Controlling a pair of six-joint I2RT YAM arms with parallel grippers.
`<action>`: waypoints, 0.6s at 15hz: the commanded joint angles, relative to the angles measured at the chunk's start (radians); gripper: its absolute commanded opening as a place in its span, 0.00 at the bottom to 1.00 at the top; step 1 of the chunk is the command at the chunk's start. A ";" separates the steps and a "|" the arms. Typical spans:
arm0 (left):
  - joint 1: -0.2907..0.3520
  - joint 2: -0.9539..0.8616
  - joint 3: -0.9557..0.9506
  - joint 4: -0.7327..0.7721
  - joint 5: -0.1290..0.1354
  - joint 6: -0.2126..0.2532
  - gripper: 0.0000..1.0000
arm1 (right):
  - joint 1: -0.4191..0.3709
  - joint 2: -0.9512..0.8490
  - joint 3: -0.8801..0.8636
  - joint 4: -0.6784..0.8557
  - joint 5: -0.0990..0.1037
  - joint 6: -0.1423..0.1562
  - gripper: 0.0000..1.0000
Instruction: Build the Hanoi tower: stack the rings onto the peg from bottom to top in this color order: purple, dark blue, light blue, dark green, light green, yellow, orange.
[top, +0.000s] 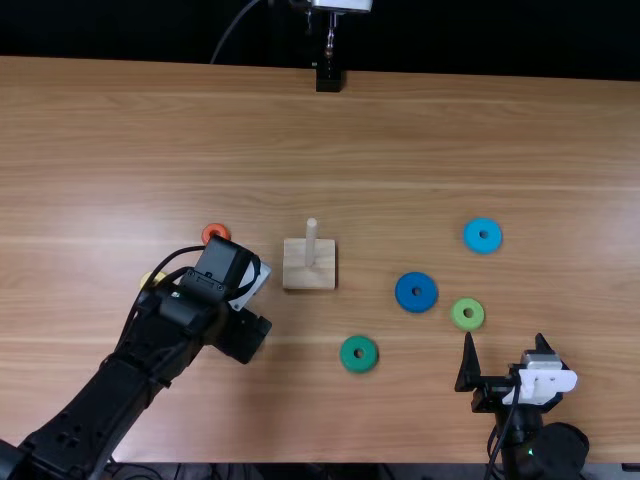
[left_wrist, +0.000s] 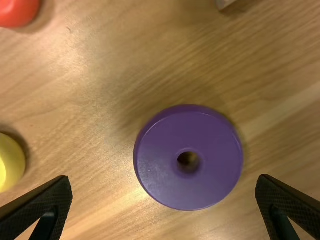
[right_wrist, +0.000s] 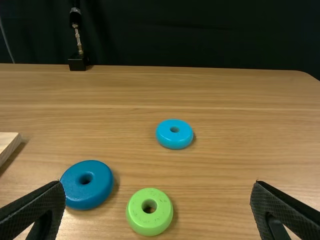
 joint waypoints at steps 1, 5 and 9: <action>-0.024 0.022 0.001 0.003 0.005 0.012 1.00 | -0.014 -0.013 -0.065 -0.073 0.004 0.003 1.00; -0.055 0.073 -0.019 0.029 0.005 0.012 1.00 | -0.014 -0.013 -0.065 -0.073 0.004 0.003 1.00; -0.061 0.082 -0.048 0.029 0.005 0.012 1.00 | -0.014 -0.013 -0.065 -0.073 0.004 0.003 1.00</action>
